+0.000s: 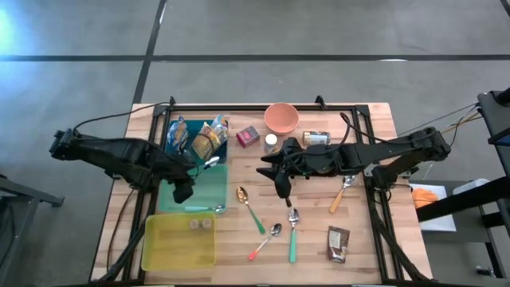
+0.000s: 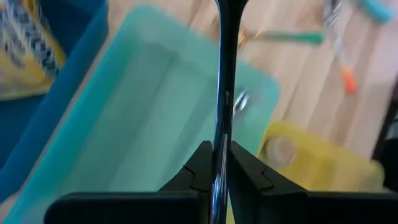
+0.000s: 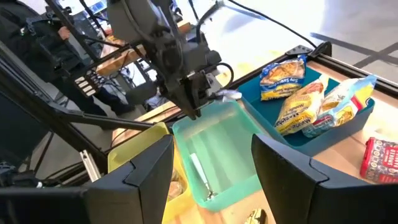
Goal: Pick & Place Food Item
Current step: Put the silver spoon into the light blue bin
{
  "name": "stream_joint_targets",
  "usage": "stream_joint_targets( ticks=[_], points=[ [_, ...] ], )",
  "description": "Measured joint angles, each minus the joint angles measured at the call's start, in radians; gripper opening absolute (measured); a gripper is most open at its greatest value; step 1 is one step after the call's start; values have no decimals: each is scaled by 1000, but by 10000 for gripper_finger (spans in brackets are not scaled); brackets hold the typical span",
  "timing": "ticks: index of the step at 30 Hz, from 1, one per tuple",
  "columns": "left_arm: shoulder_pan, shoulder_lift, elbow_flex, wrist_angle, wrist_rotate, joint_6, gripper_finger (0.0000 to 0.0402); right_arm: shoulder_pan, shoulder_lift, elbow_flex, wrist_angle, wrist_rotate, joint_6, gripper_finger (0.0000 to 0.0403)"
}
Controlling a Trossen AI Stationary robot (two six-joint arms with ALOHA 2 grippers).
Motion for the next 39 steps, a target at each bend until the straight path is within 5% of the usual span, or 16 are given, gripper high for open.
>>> stream_joint_targets(
  ticks=[16,27,39],
  points=[
    [0,293,-4,-131,-20,214,26,7,1,0,-26,-4,44,212],
    [-4,257,-211,62,81,200,26,35,-12,0,-72,3,62,212],
    [-14,264,-304,232,113,137,26,23,-39,0,-79,7,44,212]
  ],
)
